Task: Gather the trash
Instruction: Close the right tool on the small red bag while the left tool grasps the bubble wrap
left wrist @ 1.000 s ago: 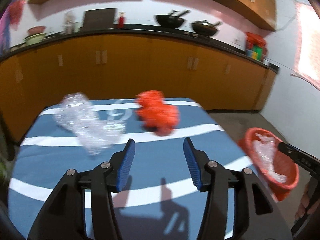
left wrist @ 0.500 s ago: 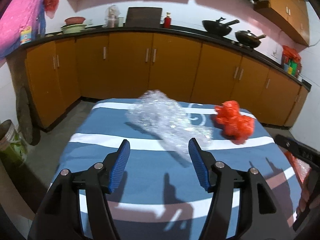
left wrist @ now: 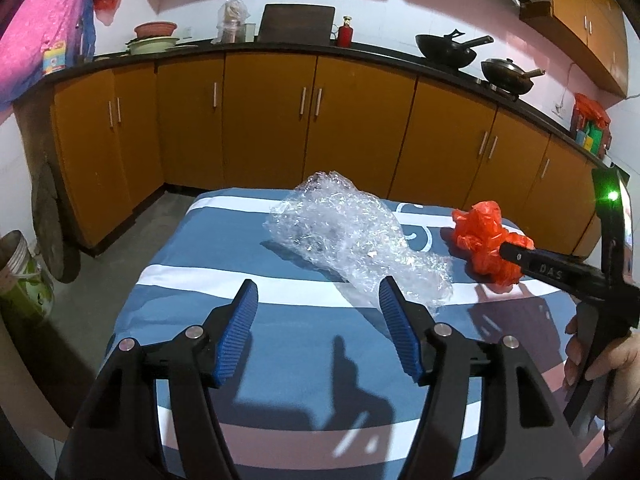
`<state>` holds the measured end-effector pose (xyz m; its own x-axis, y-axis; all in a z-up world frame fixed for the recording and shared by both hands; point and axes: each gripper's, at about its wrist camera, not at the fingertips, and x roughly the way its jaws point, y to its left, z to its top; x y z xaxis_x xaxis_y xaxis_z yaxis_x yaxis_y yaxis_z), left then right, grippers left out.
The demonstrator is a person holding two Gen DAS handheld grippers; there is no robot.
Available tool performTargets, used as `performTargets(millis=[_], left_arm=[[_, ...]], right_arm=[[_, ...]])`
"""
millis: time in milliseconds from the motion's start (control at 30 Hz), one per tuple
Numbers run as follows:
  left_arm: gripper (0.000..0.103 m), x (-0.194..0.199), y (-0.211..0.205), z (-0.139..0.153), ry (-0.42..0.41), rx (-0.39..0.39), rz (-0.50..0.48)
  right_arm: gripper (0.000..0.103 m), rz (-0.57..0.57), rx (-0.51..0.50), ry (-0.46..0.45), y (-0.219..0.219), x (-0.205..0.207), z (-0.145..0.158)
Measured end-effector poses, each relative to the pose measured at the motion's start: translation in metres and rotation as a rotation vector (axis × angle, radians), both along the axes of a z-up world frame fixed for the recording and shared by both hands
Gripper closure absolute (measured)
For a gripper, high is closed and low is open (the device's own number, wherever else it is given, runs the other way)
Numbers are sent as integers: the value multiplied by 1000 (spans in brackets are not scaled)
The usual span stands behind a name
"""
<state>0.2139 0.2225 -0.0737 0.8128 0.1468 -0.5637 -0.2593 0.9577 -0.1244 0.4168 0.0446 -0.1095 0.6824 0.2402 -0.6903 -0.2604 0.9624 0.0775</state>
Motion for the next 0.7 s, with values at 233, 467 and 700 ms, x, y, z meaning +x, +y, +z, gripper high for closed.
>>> performTargets(millis=[233, 467, 700], left_arm=[[40, 9, -8, -2, 9, -9, -16], [40, 20, -24, -6, 36, -4, -46], [40, 41, -36, -17, 106, -18, -48]], right_arm=[[77, 0, 33, 15, -7, -2, -9], [81, -25, 29, -31, -27, -35, -6], [81, -31, -16, -67, -34, -65, -5]])
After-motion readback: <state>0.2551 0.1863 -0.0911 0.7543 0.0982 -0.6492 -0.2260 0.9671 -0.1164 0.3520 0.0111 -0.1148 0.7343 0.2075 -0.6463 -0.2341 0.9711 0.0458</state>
